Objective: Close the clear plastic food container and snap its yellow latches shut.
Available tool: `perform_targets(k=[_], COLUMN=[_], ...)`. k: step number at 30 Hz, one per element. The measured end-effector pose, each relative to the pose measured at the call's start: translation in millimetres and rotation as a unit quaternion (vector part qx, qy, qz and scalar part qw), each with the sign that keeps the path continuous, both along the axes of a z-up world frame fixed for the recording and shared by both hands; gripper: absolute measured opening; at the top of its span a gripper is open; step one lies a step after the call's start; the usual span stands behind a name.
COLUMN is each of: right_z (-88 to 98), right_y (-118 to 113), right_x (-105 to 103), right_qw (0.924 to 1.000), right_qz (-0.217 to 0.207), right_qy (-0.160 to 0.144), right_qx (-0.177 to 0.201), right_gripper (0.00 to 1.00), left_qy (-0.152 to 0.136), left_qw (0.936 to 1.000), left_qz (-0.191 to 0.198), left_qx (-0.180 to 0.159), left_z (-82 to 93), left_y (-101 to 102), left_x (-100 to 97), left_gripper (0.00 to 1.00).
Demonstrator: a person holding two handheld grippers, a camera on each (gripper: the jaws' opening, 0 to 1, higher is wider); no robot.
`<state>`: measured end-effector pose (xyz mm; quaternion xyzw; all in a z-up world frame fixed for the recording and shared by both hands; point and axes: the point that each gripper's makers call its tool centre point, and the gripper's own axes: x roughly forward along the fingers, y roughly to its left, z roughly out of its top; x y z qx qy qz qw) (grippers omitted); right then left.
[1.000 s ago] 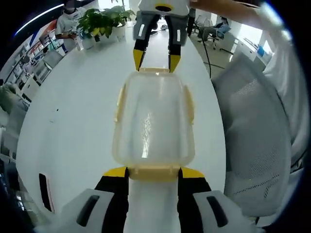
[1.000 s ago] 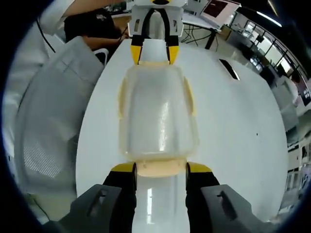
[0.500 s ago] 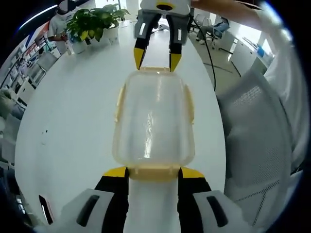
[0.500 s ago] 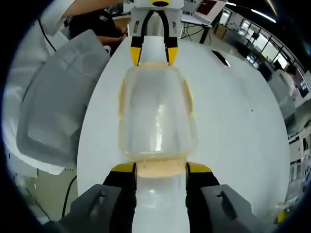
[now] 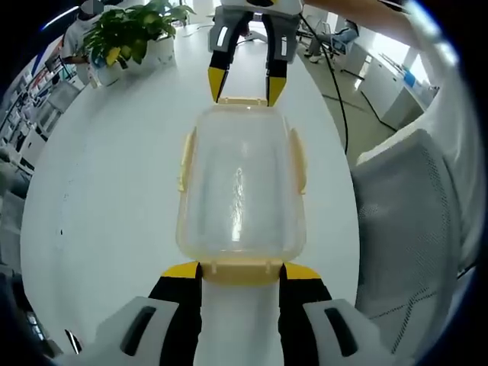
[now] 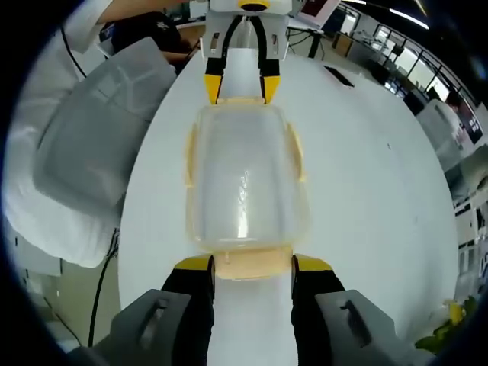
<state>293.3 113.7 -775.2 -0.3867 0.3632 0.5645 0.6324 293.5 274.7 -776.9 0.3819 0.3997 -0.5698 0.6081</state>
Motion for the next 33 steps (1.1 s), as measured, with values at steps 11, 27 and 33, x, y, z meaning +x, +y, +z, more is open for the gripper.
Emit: perform_targets(k=[11,27,33], right_z=[-5.6,-8.4,-23.8], right_y=[-2,0,-9], right_x=[0,-8,-24], right_qw=[0.9998,0.9991,0.9986], right_qz=[0.001,-0.017,-0.001], right_qy=[0.002,0.020,0.052], right_qx=[0.019,0.034,-0.010], right_gripper=[0.36,0.36,0.11], left_qy=[0.006,0.001,-0.003], left_qw=[0.9996,0.9989,0.9981], left_qz=[0.002,-0.014,-0.030], left_qx=[0.028,0.046,0.054], left_z=[-5.9,-7.8,-11.3], left_y=[-1,2,3], left_x=[0.9,-0.2,-0.7], left_gripper=[0.33,0.33,0.33])
